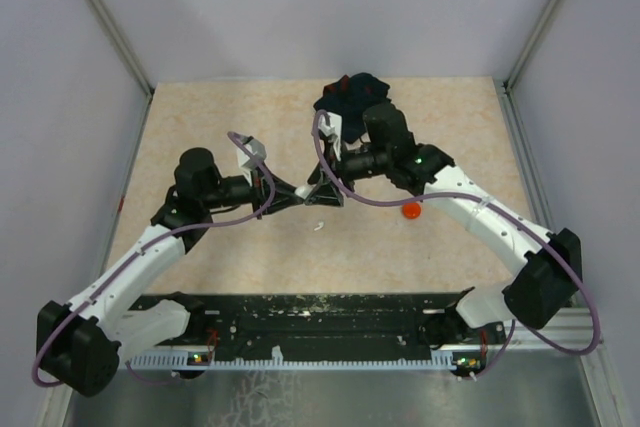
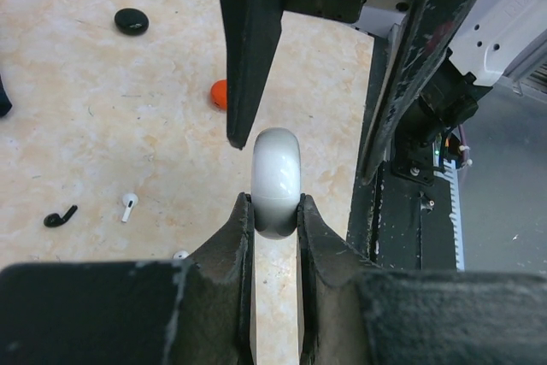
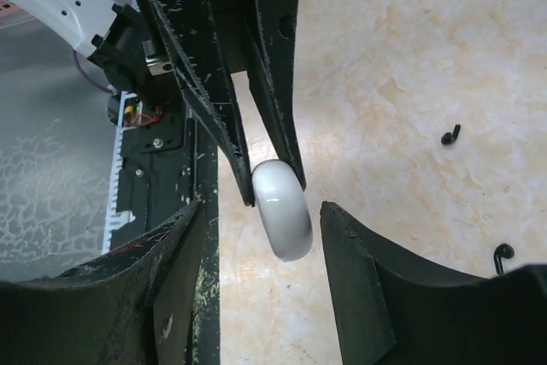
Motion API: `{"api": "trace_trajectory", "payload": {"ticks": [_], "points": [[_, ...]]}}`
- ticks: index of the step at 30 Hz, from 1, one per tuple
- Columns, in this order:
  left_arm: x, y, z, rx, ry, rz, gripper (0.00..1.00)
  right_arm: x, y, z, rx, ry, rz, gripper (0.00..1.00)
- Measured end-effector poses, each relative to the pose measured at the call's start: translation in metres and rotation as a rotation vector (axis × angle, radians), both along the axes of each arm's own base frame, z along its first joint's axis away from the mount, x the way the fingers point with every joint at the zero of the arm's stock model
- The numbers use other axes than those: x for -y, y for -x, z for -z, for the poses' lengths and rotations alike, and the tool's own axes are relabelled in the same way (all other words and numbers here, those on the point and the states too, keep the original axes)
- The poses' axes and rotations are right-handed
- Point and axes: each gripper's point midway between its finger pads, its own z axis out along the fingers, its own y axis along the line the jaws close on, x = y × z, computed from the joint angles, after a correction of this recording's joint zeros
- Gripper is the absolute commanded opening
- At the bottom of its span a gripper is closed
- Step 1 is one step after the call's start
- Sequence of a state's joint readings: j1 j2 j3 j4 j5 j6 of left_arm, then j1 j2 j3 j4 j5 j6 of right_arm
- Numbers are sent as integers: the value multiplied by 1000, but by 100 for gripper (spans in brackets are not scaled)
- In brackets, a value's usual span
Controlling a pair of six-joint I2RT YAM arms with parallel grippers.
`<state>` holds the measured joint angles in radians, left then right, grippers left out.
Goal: Insert the wireless bluetooth earbuds into the charging case
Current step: Open the charging case.
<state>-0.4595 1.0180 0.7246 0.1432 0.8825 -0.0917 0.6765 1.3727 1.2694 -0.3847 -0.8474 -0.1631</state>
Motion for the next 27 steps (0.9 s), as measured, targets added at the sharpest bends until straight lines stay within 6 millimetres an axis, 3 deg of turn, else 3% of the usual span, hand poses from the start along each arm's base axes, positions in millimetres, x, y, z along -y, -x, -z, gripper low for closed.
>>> {"api": "trace_trajectory", "payload": {"ticks": [11, 27], "points": [[1, 6, -6, 19, 18, 33, 1, 0, -13, 16, 9, 45, 61, 55], [1, 11, -1, 51, -12, 85, 0, 7, -17, 16, -29, 47, 85, 53]]}}
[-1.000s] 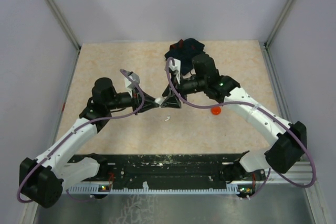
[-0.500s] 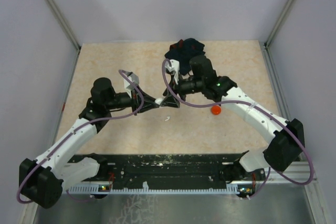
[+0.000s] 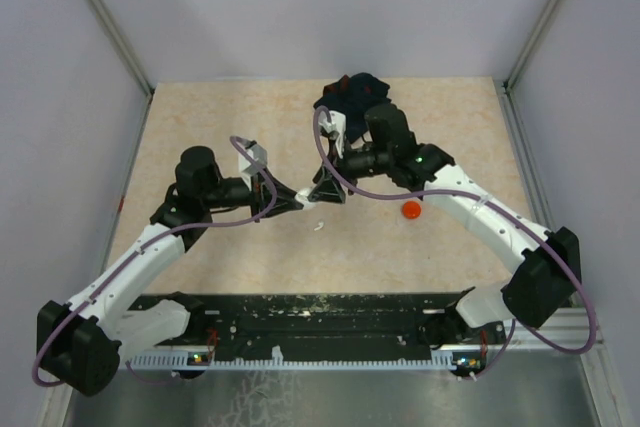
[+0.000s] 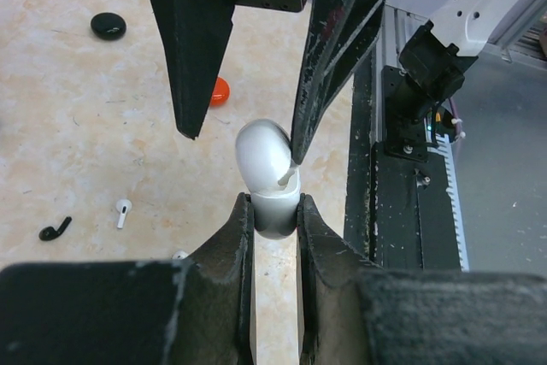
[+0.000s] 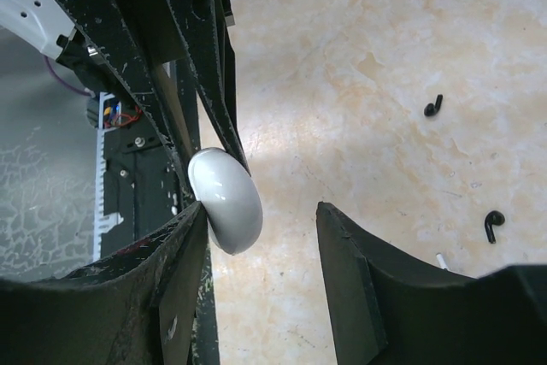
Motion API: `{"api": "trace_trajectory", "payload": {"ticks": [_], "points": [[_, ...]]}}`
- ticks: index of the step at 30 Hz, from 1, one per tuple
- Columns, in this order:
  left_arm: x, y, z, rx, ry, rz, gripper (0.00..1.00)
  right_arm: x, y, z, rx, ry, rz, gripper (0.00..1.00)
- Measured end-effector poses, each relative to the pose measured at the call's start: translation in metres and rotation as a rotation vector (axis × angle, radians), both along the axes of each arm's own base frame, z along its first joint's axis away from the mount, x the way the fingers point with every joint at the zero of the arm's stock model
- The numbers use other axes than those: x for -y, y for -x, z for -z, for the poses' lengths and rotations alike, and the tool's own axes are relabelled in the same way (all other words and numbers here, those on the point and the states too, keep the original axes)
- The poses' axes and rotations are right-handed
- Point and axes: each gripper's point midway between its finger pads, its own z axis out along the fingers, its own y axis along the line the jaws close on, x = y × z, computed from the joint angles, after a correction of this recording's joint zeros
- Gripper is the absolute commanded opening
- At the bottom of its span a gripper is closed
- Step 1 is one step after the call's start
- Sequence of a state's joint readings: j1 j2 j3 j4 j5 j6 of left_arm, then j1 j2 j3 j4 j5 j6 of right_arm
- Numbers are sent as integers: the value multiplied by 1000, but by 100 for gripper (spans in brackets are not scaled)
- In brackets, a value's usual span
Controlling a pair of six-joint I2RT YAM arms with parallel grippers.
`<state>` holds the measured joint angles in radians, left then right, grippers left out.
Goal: Insert the wireless bluetooth earbuds into the charging case
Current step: Open the charging case.
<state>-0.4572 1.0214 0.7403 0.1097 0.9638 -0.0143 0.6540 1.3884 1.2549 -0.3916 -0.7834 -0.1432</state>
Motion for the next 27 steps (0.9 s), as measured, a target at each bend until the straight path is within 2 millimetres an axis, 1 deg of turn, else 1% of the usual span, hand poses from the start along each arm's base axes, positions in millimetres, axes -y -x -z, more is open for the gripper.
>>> {"api": "trace_trajectory", "payload": {"ticks": [9, 15, 18, 27], "points": [[-2, 8, 7, 17, -30, 42, 0, 5, -7, 0, -9, 1, 29, 53], [-7, 11, 2, 116, -44, 46, 0, 5, -7, -1, -17, -2, 29, 53], [-8, 11, 2, 142, -49, 47, 0, 5, -5, -2, -26, -8, 21, 53], [-9, 8, 9, 164, -88, 53, 0, 5, -3, -3, -38, -11, 18, 54]]}}
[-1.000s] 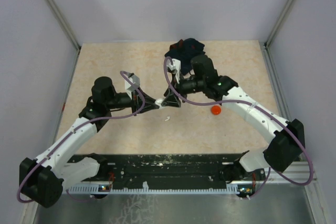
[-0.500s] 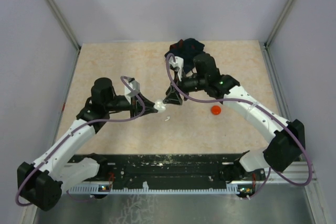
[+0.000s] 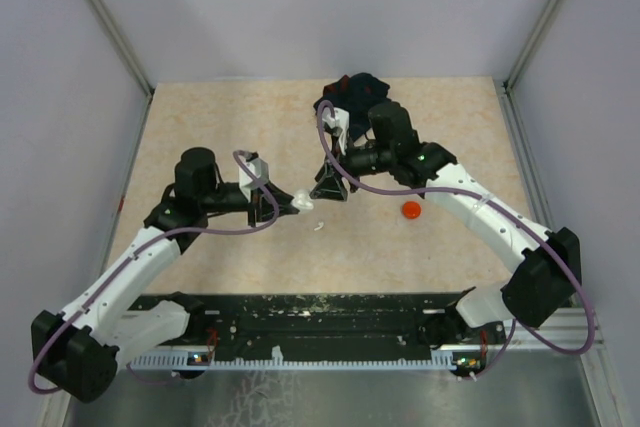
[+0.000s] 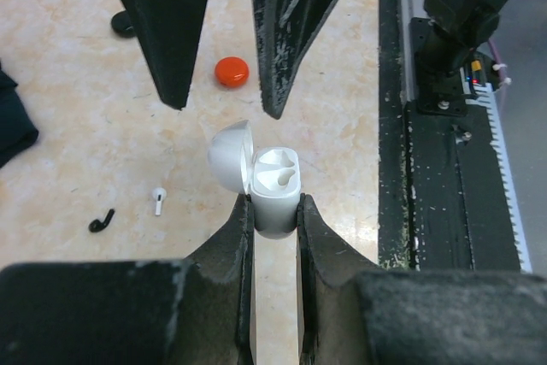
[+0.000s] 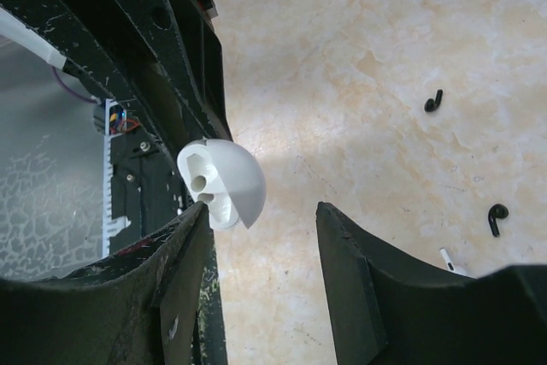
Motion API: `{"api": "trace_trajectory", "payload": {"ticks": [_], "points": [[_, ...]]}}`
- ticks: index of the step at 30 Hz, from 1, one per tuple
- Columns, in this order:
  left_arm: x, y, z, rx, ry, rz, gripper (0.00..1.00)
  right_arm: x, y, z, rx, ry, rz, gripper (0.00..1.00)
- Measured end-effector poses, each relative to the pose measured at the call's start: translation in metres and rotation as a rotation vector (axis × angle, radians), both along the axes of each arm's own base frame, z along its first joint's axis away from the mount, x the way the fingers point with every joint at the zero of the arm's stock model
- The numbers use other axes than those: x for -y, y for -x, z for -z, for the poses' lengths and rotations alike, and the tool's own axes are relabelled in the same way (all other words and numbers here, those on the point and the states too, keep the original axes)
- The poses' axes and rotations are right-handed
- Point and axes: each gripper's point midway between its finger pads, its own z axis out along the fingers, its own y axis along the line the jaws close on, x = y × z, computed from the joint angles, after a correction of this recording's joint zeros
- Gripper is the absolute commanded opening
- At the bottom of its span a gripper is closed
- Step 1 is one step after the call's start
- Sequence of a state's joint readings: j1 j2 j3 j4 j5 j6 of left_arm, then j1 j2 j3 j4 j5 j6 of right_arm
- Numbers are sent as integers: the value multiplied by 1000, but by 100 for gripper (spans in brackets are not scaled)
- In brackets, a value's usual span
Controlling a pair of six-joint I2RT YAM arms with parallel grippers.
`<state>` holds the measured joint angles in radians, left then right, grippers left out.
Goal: Insert the wireless bluetooth earbuds into the charging case
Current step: Open the charging case, then pick up the earbud from the center of the board.
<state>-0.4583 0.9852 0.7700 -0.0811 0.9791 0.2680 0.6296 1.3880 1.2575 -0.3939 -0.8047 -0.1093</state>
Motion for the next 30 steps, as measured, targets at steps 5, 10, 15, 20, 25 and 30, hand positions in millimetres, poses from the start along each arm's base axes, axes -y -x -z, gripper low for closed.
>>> {"api": "trace_trajectory", "payload": {"ticks": [5, 10, 15, 20, 25, 30], "points": [[-7, -15, 4, 42, -33, -97, 0, 3, 0, -5, 16, 0, 20, 55], [-21, -37, 15, 85, -89, -243, 0, 14, -7, -4, 51, 33, 104, 56], [-40, -60, 34, 90, -163, -409, 0, 30, -17, 46, 6, 166, 243, 55], [-60, -78, 38, 103, -209, -565, 0, 38, -16, 102, -65, 315, 357, 54], [-73, -84, 29, 127, -202, -656, 0, 36, -16, 151, -138, 425, 460, 51], [-79, -87, 28, 140, -204, -694, 0, 24, -25, 186, -179, 480, 572, 49]]}}
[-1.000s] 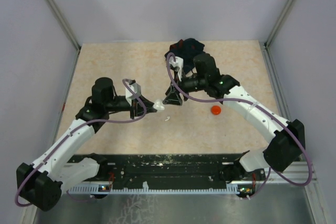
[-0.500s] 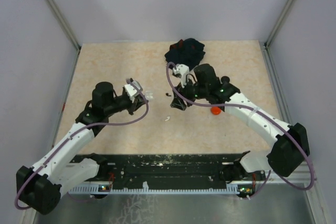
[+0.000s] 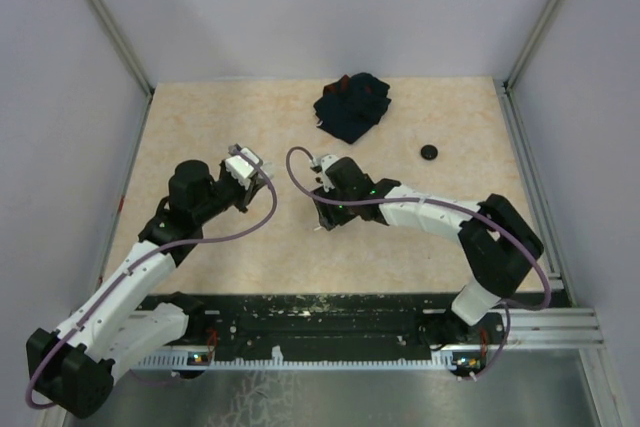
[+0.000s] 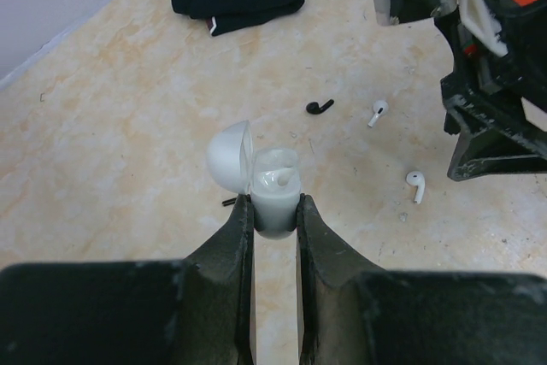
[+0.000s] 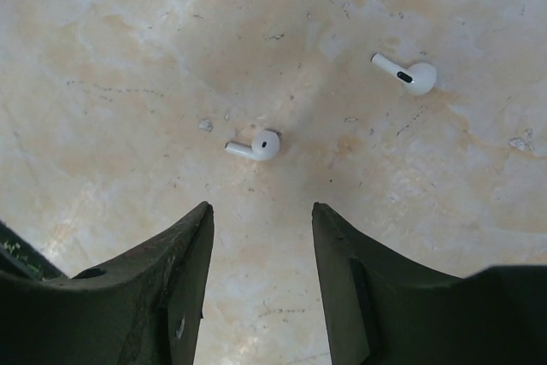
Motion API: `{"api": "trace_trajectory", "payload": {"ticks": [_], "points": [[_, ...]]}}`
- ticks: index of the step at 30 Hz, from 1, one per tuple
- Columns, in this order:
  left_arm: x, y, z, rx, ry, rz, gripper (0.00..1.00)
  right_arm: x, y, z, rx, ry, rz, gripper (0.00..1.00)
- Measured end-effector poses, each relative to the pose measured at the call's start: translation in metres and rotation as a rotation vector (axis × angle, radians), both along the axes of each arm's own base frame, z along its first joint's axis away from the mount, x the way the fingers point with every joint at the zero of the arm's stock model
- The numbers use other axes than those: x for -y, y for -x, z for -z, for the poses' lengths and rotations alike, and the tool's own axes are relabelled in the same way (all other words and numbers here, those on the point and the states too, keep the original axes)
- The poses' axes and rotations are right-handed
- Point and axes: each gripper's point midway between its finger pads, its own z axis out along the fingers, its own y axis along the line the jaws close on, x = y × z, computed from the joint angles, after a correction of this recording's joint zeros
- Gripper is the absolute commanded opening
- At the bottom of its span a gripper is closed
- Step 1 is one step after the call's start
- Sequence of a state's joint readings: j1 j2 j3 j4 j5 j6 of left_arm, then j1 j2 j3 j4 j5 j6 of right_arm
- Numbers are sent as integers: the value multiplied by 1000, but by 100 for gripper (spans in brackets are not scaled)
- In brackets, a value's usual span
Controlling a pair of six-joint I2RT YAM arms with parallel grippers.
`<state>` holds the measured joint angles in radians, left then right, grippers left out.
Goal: Insert the wireless bluetooth earbuds into the charging case
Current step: Pick up the earbud from the center of the board.
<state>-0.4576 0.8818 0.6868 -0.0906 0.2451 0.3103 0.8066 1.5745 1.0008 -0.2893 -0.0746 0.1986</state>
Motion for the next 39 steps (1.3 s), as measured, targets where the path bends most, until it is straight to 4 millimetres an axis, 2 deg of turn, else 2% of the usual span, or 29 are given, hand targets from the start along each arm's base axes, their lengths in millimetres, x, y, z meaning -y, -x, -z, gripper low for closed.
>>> {"api": "trace_trajectory", "payload": {"ticks": [6, 9, 15, 39], "points": [[-3, -2, 0, 2, -5, -20, 0, -8, -7, 36, -31, 43, 101, 45], [-3, -2, 0, 2, -5, -22, 0, -8, -3, 54, -53, 80, 119, 44], [-4, -3, 0, 2, -5, -28, 0, -23, -11, 49, -26, 60, 137, 39], [-5, -3, 0, 4, -4, -34, 0, -27, -11, 57, -3, 150, 154, 28]]}}
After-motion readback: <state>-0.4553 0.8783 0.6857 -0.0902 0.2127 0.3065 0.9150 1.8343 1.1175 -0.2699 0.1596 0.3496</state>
